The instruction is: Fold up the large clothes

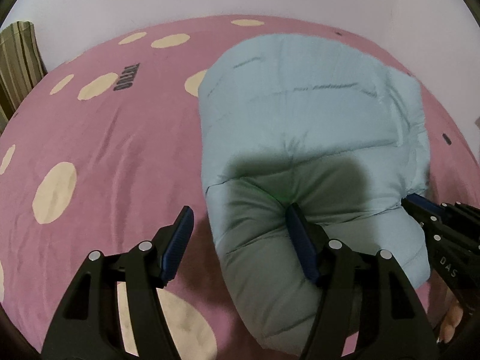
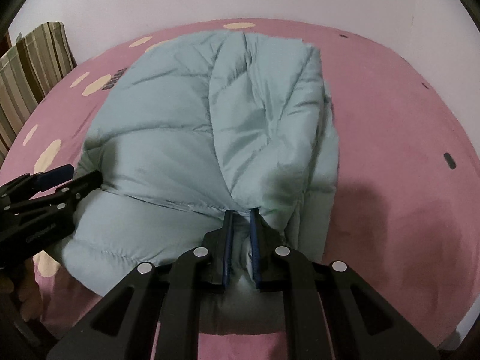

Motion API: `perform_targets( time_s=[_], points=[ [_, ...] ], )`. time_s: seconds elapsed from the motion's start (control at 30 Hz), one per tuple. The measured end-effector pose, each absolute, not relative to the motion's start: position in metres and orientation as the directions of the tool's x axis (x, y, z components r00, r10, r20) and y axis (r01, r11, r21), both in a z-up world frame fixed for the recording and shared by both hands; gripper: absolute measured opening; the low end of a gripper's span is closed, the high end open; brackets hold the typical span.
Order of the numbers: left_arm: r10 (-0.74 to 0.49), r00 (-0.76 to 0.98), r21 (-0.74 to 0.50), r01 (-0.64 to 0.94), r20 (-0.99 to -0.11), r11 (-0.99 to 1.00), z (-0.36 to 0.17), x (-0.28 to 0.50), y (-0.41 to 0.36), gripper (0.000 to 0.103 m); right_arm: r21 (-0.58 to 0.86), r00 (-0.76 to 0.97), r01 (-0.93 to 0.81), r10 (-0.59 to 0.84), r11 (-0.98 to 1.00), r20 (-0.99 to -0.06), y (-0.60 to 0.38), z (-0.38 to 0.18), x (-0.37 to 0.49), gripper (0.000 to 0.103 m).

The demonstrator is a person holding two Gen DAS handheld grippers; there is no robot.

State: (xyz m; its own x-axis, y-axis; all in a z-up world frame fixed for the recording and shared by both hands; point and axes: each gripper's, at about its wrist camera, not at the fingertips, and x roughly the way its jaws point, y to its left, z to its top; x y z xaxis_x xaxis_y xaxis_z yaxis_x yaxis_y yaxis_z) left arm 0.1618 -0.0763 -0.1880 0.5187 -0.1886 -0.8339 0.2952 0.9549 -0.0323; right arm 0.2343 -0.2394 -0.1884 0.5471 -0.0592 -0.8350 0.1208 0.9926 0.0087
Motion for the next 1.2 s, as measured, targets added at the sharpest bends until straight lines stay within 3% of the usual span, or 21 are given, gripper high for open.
perform_targets(
  time_s=[0.33, 0.53, 0.73, 0.97, 1.2],
  points=[
    [-0.189, 0.493, -0.040, 0.297, -0.849, 0.954, -0.204, 0.174, -0.085, 0.066, 0.070, 0.560, 0.143, -0.022, 0.987, -0.828, -0.251, -0.203, 0.235, 0.009],
    [-0.170, 0.554, 0.016, 0.314, -0.815, 0.949, -0.186, 0.162, -0.087, 0.064, 0.088, 0.577, 0.133, -0.005, 0.987, -0.817, -0.259, -0.195, 0.225, 0.009],
    [-0.206, 0.552, -0.037, 0.302, -0.808, 0.953, -0.166, 0.157, -0.075, 0.064, 0.067, 0.589, 0.117, -0.015, 0.991, -0.808, -0.257, -0.186, 0.219, 0.012],
    [-0.223, 0.601, -0.065, 0.273, -0.767, 0.960, -0.134, 0.174, -0.056, 0.064, 0.076, 0.648, 0.107, -0.011, 0.991, -0.762, -0.256, -0.142, 0.214, 0.012],
    [-0.187, 0.624, -0.011, 0.274, -0.759, 0.962, -0.133, 0.227, -0.074, 0.064, 0.039, 0.713, 0.100, -0.044, 0.994, -0.700, -0.267, -0.109, 0.263, 0.012]
  ],
)
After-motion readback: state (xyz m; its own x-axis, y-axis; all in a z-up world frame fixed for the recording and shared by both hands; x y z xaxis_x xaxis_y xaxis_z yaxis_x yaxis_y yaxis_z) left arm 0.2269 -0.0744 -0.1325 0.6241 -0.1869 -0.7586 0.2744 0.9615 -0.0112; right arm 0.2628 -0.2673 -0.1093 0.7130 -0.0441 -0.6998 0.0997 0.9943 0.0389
